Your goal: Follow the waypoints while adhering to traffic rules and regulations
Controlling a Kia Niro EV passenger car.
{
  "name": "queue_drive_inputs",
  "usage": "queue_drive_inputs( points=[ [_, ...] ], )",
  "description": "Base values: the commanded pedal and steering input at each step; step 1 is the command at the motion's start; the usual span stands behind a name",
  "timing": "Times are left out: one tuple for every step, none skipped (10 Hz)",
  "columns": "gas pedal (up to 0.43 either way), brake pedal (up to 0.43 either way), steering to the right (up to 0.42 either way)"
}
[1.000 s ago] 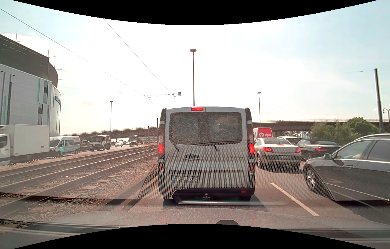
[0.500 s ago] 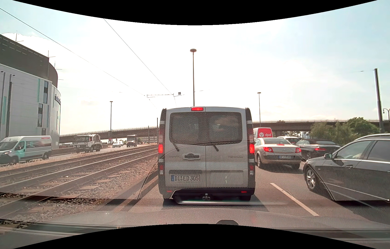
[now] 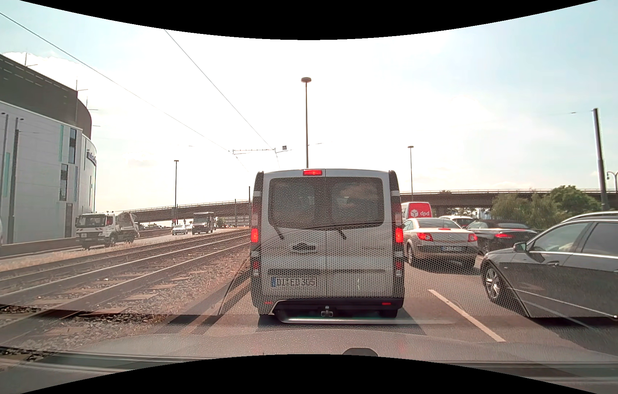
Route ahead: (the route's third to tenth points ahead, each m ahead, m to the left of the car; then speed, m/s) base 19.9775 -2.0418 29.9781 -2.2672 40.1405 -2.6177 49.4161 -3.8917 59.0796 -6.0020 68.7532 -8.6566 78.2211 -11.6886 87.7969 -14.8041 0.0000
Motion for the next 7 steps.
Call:
queue_drive_inputs(
  points=[
    [0.0,0.25,-0.003],
    [0.0,0.25,-0.003],
    [0.0,0.244,-0.003],
    [0.0,0.25,-0.003],
    [0.0,0.25,-0.003],
    [0.0,0.25,-0.003],
    [0.0,0.25,-0.003]
  ],
)
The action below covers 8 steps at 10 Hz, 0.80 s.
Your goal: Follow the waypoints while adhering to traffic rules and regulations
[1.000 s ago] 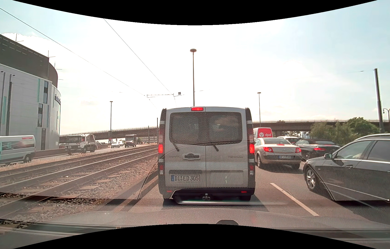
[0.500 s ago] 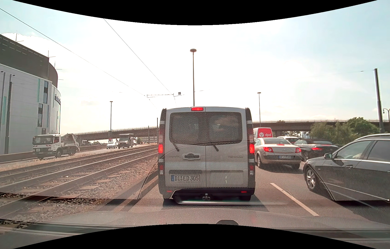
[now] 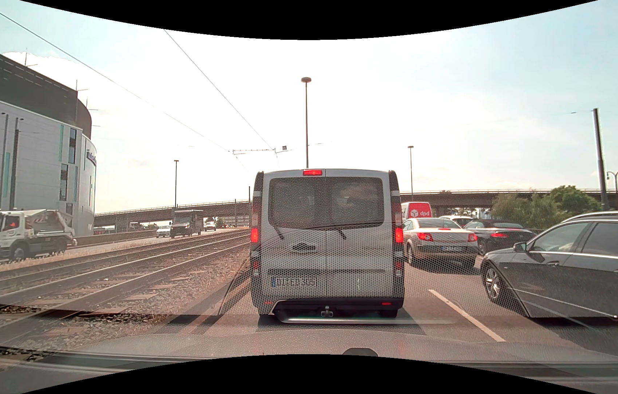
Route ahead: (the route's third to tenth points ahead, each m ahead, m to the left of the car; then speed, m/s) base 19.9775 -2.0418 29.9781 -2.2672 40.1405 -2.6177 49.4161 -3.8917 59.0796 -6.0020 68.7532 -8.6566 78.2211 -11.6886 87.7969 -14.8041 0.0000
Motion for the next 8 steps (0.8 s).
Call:
queue_drive_inputs(
  points=[
    [0.0,0.25,-0.003],
    [0.0,0.25,-0.003],
    [0.0,0.244,-0.003],
    [0.0,0.25,-0.003],
    [0.0,0.244,-0.003],
    [0.0,0.25,-0.003],
    [0.0,0.25,-0.003],
    [0.0,0.25,-0.003]
  ],
)
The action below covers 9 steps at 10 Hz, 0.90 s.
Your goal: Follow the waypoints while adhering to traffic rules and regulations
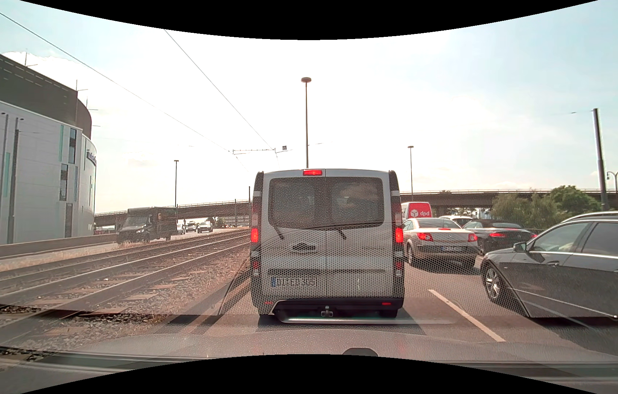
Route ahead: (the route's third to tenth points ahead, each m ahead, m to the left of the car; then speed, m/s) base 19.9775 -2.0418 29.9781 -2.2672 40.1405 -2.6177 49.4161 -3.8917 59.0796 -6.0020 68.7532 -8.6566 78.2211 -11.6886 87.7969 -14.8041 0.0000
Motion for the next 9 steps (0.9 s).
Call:
queue_drive_inputs(
  points=[
    [0.0,0.25,-0.003],
    [0.0,0.244,-0.003],
    [0.0,0.244,-0.003],
    [0.0,0.25,-0.003],
    [0.0,0.244,-0.003],
    [0.0,0.25,-0.003],
    [0.0,0.25,-0.003],
    [0.0,0.25,-0.003],
    [0.0,0.25,-0.003]
  ],
)
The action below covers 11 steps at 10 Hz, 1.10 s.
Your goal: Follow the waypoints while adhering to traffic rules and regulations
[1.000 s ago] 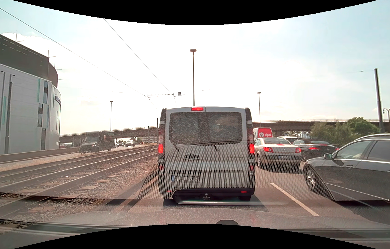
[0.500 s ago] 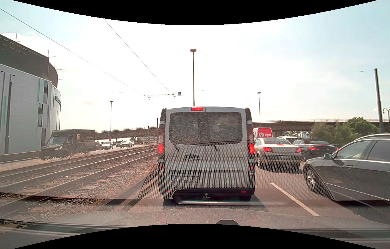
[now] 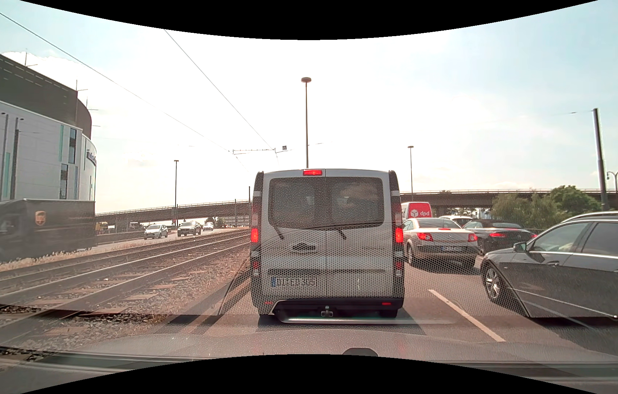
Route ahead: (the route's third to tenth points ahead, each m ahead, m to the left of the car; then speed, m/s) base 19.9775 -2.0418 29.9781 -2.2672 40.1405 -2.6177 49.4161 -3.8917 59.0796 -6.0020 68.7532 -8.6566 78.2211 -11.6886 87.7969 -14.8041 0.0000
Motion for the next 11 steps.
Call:
queue_drive_inputs(
  points=[
    [0.0,0.25,-0.003],
    [0.0,0.244,-0.003],
    [0.0,0.244,-0.003],
    [0.0,0.25,-0.003],
    [0.0,0.25,-0.003],
    [0.0,0.25,-0.003],
    [0.0,0.244,-0.003],
    [0.0,0.25,-0.003],
    [0.0,0.25,-0.003],
    [0.0,0.25,-0.003],
    [0.0,0.244,-0.003]
  ],
)
